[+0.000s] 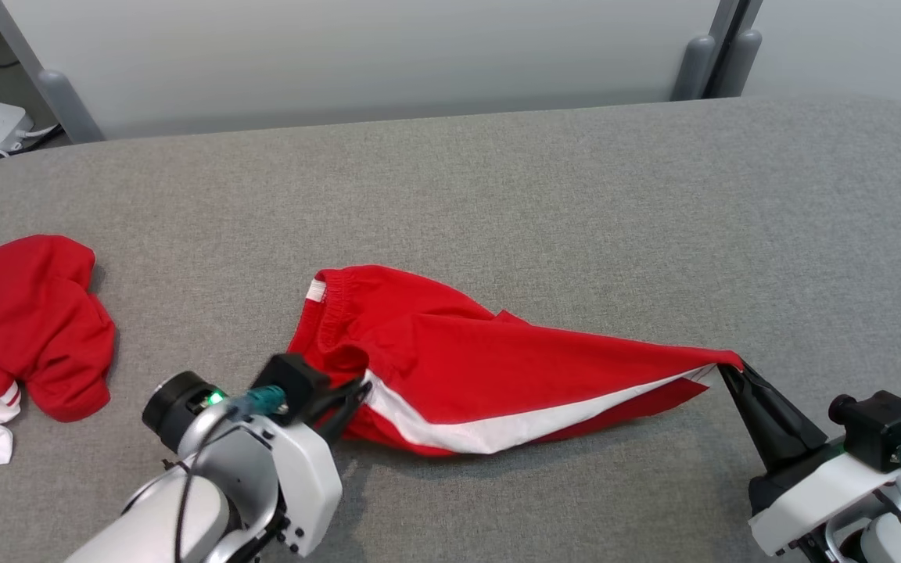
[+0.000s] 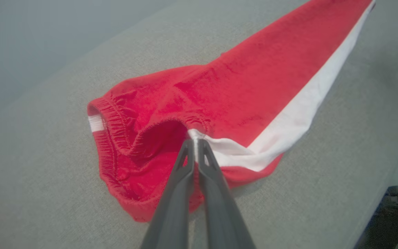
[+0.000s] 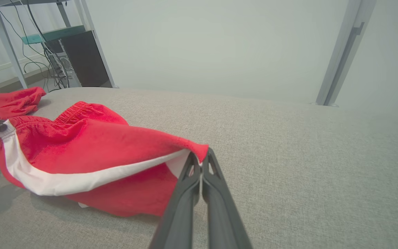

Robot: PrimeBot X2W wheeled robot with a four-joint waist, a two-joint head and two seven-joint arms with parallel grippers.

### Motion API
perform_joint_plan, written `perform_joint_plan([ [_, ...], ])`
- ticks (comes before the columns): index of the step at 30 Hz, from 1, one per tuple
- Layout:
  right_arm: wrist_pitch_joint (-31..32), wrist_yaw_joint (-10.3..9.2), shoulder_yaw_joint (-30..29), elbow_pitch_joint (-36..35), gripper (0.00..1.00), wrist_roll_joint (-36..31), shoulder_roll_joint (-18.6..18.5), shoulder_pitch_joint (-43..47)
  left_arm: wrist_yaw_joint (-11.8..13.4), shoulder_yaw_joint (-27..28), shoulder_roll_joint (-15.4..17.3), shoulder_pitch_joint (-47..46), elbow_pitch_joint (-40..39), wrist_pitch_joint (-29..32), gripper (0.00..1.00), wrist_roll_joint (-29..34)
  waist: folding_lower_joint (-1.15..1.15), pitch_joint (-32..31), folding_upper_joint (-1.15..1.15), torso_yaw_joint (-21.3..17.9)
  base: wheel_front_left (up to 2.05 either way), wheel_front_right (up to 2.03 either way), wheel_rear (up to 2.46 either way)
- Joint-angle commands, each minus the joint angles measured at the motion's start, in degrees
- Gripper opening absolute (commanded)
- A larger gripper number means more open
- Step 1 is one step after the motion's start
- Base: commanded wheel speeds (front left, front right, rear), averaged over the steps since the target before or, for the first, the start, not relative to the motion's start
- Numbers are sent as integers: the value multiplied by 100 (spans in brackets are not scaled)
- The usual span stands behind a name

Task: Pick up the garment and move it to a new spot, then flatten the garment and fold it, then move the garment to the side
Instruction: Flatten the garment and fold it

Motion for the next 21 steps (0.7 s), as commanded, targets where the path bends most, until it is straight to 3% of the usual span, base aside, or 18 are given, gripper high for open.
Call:
perform_joint_plan([
  [1, -77, -1, 31, -164, 0, 24, -157, -143, 83, 445, 166, -138, -207, -207, 0, -185, 0, -56, 0, 19, 0, 0, 0],
  [4, -77, -1, -48, -242, 0, 42, -221, -240, 97, 1026, 151, 26, -428, -697, 0, -800, 0, -139, 0, 35, 0, 0, 0],
  [7, -77, -1, -133, -298, 0, 123, -352, -506, -62, 1611, 233, 86, -745, -1060, 0, -1426, 0, -230, 0, 34, 0, 0, 0],
  [13, -77, -1, 83, -312, 0, 535, -813, -1387, -131, 2565, 423, -203, -1225, -1364, 0, -2166, 0, -548, 0, 55, 0, 0, 0],
  [17, -77, -1, 165, -412, 0, 995, -1241, -1967, -167, 2902, 472, -482, -1484, -1482, 0, -2334, 0, -766, 0, 73, 0, 0, 0],
  [21, -67, -1, -151, -714, 0, 1363, -1741, -2226, -310, 3097, 377, -654, -2062, -1584, 0, -2625, 0, -890, 0, 94, 0, 0, 0],
])
